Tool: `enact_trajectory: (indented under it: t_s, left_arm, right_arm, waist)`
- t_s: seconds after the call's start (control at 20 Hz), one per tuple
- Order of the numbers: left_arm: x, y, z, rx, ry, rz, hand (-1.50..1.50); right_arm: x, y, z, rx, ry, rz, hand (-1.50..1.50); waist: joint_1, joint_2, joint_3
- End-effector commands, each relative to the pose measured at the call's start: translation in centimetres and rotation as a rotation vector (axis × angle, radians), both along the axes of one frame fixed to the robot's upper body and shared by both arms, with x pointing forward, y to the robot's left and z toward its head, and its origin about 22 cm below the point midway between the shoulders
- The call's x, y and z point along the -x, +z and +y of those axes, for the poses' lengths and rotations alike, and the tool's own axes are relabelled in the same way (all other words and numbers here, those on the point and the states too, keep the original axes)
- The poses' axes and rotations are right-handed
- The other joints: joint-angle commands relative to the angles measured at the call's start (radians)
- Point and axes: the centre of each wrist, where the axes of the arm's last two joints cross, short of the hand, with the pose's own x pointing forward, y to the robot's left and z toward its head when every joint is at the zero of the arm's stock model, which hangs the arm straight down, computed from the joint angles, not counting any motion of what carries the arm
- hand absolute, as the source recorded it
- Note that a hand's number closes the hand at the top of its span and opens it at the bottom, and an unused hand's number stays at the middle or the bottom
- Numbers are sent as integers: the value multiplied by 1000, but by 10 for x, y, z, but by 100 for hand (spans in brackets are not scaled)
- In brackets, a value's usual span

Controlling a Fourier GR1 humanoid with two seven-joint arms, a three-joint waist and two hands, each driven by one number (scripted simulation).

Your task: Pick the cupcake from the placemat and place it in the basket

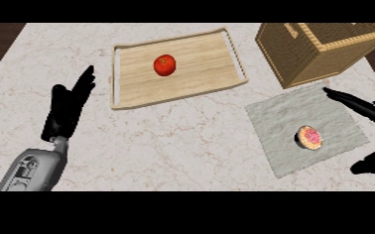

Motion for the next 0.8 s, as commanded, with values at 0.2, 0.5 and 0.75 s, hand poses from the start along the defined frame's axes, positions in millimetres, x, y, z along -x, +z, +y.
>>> enact_trajectory:
  t_s: [0.2, 0.5, 0.75]
  left_arm:
    - [-19, 25, 2, -3, 7, -7, 0]
    - [4, -7, 3, -6, 6, 2, 0]
    - [13, -6, 16, 18, -6, -5, 0]
  right_arm:
    - [-6, -12, 27, -15, 51, 32, -150]
    - [2, -42, 17, 25, 42, 90, -150]
    - [-15, -37, 31, 23, 66, 99, -150]
  waist:
    - [-2, 0, 0]
    - [1, 1, 0]
    - [3, 1, 0]
